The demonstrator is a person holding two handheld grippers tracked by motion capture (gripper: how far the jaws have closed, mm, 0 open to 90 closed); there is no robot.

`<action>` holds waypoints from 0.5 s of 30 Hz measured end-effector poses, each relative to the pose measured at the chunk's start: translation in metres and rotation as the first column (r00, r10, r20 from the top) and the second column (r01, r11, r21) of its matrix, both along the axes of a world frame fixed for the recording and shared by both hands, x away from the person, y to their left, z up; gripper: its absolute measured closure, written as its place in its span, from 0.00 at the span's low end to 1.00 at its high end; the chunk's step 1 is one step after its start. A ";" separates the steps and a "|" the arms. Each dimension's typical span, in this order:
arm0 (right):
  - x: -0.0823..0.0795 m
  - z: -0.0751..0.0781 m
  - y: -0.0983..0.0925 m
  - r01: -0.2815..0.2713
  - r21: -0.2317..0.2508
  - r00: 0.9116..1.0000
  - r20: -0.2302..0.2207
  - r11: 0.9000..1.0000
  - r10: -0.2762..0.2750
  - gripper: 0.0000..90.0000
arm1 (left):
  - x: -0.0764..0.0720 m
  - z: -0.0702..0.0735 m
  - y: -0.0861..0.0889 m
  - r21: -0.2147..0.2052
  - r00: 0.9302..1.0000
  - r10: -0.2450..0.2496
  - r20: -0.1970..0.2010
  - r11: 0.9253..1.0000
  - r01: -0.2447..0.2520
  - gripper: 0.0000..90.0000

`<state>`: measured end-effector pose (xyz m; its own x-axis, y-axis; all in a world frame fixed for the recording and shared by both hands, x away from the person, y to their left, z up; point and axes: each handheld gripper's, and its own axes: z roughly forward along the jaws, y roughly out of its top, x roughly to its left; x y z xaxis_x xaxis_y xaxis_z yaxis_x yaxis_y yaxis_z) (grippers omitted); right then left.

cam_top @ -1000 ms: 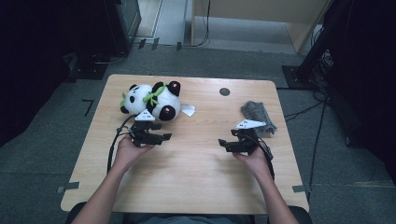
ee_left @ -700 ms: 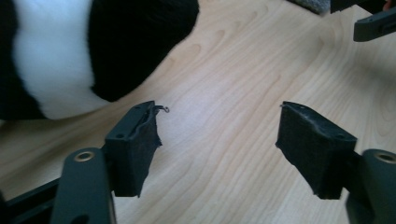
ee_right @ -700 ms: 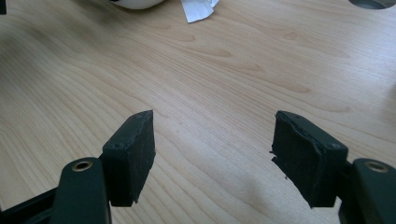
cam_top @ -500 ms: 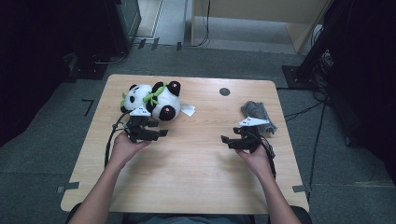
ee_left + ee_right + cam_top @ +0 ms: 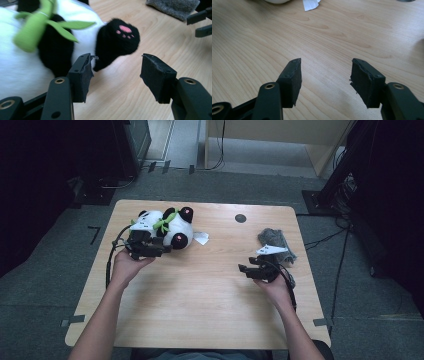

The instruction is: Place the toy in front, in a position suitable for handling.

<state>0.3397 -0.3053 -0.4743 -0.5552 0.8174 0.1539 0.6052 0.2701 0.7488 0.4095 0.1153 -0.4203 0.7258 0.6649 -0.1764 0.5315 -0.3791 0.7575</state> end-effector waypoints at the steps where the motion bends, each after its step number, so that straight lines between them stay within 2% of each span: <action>1: 0.000 0.000 0.000 -0.007 -0.004 1.000 0.011 1.000 0.007 0.48 | 0.001 0.003 0.001 0.013 1.000 0.012 0.007 1.000 -0.012 0.46; 2: 0.000 0.000 0.000 -0.010 -0.011 1.000 0.022 1.000 0.010 0.49 | 0.002 0.005 0.003 0.023 1.000 0.023 0.017 0.999 -0.024 0.46; 5: 0.001 0.000 0.003 -0.022 -0.017 0.999 0.036 1.000 0.022 0.51 | 0.006 0.010 0.010 -0.017 0.999 0.040 0.022 0.999 -0.039 0.48; 11: 0.004 -0.003 0.004 -0.036 -0.030 0.998 0.042 0.999 0.037 0.52 | 0.017 0.014 0.016 -0.001 0.998 0.056 0.041 0.998 -0.056 0.47; 13: 0.004 -0.003 0.004 -0.033 -0.028 0.999 0.041 0.999 0.034 0.52 | 0.019 0.015 0.018 -0.004 0.997 0.060 0.041 0.998 -0.060 0.48; 15: 0.008 -0.003 0.002 -0.031 -0.026 0.999 0.010 0.999 0.031 0.50 | 0.024 0.019 0.023 0.005 0.996 0.072 0.056 0.997 -0.072 0.50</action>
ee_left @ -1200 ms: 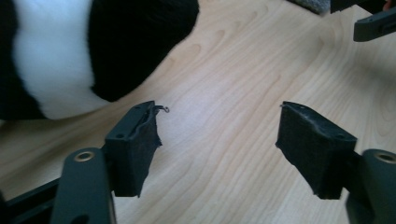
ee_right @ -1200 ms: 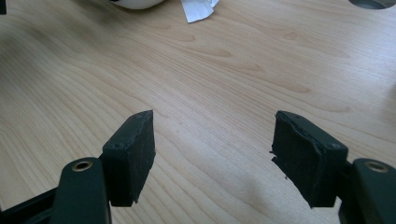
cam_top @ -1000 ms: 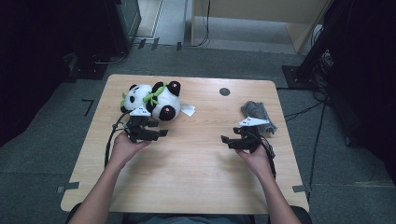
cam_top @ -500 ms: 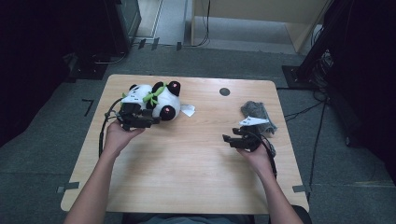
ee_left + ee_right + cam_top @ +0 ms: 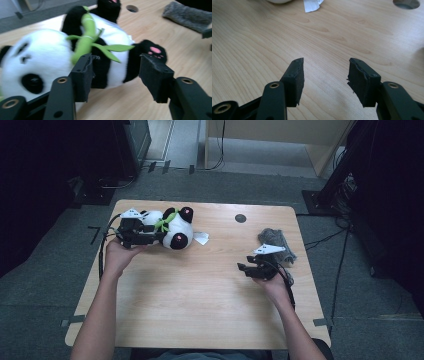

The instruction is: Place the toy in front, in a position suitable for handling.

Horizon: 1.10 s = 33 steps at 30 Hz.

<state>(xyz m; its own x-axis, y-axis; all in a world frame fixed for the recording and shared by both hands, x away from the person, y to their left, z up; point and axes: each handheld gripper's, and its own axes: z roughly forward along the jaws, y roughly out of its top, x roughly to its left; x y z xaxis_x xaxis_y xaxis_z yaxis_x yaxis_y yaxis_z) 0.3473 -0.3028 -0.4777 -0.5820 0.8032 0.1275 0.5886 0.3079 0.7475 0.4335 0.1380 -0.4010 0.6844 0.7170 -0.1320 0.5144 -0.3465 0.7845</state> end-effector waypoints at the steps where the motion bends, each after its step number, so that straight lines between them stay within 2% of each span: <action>1: 0.000 0.000 0.000 0.000 0.000 1.000 0.000 1.000 0.000 0.50 | 0.000 0.000 0.000 0.000 1.000 0.000 0.000 1.000 0.000 0.52; 2: 0.004 0.001 0.000 -0.010 -0.001 0.999 -0.041 1.000 0.010 0.51 | 0.002 0.001 0.002 -0.005 1.000 0.005 0.012 1.000 -0.005 0.52; 5: 0.007 0.001 -0.001 -0.007 0.011 1.000 -0.029 1.000 0.007 0.51 | 0.011 0.001 0.007 0.027 1.000 0.022 0.009 0.999 -0.022 0.52; 7: 0.008 0.001 -0.002 -0.005 0.015 1.000 -0.026 1.000 0.005 0.51 | 0.013 0.001 0.008 0.024 0.999 0.028 0.016 0.999 -0.028 0.53; 9: 0.010 0.001 -0.004 0.000 0.029 1.000 -0.031 1.000 0.001 0.54 | 0.019 -0.001 0.014 -0.010 0.999 0.039 0.010 0.999 -0.038 0.53; 10: 0.010 0.001 -0.004 0.003 0.033 0.999 -0.035 0.999 -0.002 0.55 | 0.020 -0.002 0.015 -0.013 0.999 0.039 0.009 0.999 -0.039 0.54; 14: 0.010 0.001 -0.006 -0.006 0.036 0.999 -0.054 0.999 0.008 0.56 | 0.024 -0.007 0.016 -0.009 0.999 0.047 0.003 0.999 -0.047 0.53; 15: 0.009 0.001 -0.006 -0.007 0.037 0.997 -0.074 0.999 0.010 0.57 | 0.026 -0.011 0.014 0.002 0.999 0.040 -0.004 0.999 -0.040 0.53; 19: 0.008 0.002 -0.006 -0.002 0.035 0.997 -0.071 0.999 0.004 0.56 | 0.028 -0.015 0.012 0.024 0.999 0.040 -0.005 0.999 -0.040 0.53; 21: 0.006 0.002 -0.005 -0.010 0.021 0.999 -0.053 1.000 0.011 0.56 | 0.029 -0.018 0.012 0.016 0.999 0.038 -0.013 0.999 -0.038 0.55; 29: 0.005 0.003 -0.003 -0.019 0.019 0.998 -0.056 1.000 0.020 0.59 | 0.032 -0.022 0.006 0.007 0.998 0.053 0.015 0.999 -0.053 0.60; 33: 0.004 0.004 -0.004 -0.012 0.023 0.999 -0.049 1.000 0.013 0.59 | 0.033 -0.025 0.004 -0.006 0.999 0.044 0.011 0.999 -0.043 0.66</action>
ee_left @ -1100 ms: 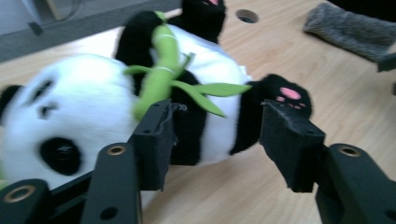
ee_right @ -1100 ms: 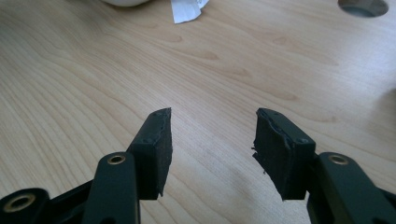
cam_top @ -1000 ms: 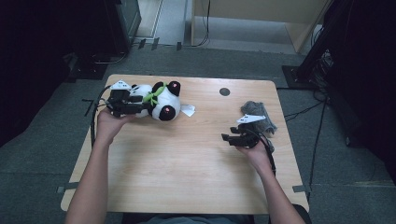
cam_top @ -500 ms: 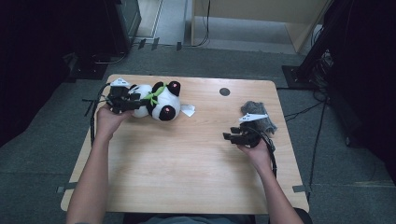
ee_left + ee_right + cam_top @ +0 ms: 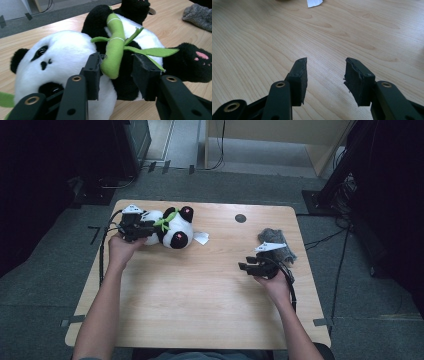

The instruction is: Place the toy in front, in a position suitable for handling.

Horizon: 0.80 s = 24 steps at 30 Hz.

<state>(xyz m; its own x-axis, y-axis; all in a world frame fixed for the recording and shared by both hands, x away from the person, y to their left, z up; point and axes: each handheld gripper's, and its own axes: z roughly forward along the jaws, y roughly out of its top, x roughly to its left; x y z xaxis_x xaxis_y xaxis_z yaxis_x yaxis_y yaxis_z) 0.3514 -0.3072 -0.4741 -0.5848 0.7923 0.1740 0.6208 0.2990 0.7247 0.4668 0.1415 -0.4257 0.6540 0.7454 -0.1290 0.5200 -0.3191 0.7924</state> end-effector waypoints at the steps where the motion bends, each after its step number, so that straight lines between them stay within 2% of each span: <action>1: 0.000 0.000 0.000 0.000 0.000 1.000 0.000 1.000 0.000 0.59 | 0.000 -0.001 -0.001 0.001 1.000 -0.003 0.000 1.000 0.003 0.66; 7: -0.001 0.001 -0.001 0.002 0.006 1.000 0.009 1.000 -0.002 0.59 | 0.002 -0.003 0.000 -0.009 1.000 0.024 -0.006 1.000 -0.024 0.84; 8: -0.001 0.001 -0.001 0.002 0.002 1.000 0.009 1.000 -0.002 0.59 | 0.002 -0.003 0.000 -0.026 0.999 0.031 -0.022 0.999 -0.032 0.85; 12: -0.001 0.002 -0.002 0.002 -0.002 1.000 0.012 1.000 -0.002 0.59 | 0.001 -0.002 -0.002 -0.031 0.999 0.043 -0.019 0.999 -0.043 0.89; 14: -0.002 0.003 -0.003 0.007 0.001 1.000 0.014 1.000 -0.007 0.59 | -0.002 0.003 -0.003 -0.053 0.999 0.045 -0.001 0.998 -0.045 0.90; 18: -0.002 0.004 -0.007 0.026 0.006 0.999 0.026 1.000 -0.026 0.58 | -0.006 0.013 -0.002 -0.112 0.999 0.046 0.008 0.993 -0.044 0.91; 22: -0.003 0.005 -0.010 0.041 0.012 0.998 0.042 0.999 -0.042 0.58 | -0.011 0.021 -0.005 -0.141 0.999 0.051 0.016 0.989 -0.048 0.92; 24: -0.003 0.006 -0.011 0.041 0.012 0.998 0.048 0.999 -0.041 0.58 | -0.012 0.024 -0.005 -0.140 0.999 0.050 0.023 0.989 -0.046 0.92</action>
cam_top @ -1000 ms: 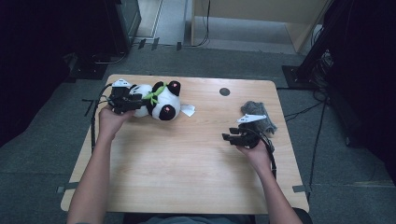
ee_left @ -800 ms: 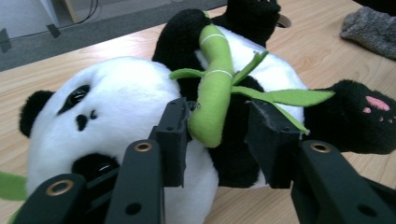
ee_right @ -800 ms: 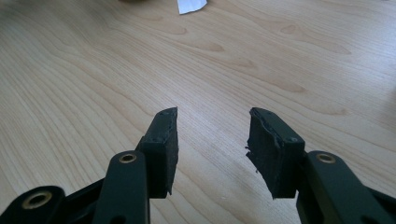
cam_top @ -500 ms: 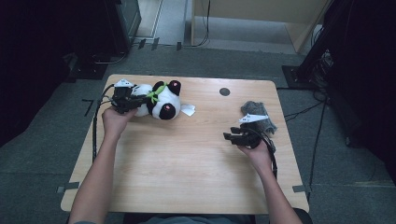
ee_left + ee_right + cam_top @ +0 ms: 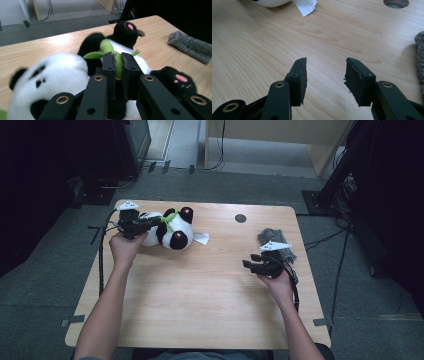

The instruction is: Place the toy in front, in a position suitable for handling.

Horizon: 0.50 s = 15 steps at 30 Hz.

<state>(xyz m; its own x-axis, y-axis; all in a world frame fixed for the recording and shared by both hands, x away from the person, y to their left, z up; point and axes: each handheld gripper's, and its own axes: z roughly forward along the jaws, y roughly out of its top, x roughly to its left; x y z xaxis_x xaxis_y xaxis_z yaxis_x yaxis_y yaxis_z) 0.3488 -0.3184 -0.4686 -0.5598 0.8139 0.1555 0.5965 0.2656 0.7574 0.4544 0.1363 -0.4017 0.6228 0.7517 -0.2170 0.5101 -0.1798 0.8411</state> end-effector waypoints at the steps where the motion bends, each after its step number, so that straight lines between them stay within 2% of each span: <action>1: 0.000 0.000 -0.001 0.006 0.000 1.000 0.001 1.000 -0.006 0.58 | -0.004 0.005 -0.002 -0.009 1.000 0.004 0.007 1.000 -0.004 0.92; 6: 0.000 0.002 -0.006 0.018 0.006 1.000 0.012 1.000 -0.018 0.58 | -0.013 0.016 -0.009 -0.003 1.000 -0.003 0.029 1.000 0.003 0.92; 12: -0.001 0.004 -0.011 0.029 -0.008 0.999 0.033 1.000 -0.029 0.57 | -0.022 0.020 -0.019 0.010 1.000 -0.022 0.019 1.000 0.022 0.92; 15: -0.001 0.007 -0.017 0.049 -0.001 0.998 0.044 0.999 -0.049 0.57 | -0.025 0.022 -0.024 -0.005 0.999 -0.038 0.004 0.999 0.038 0.92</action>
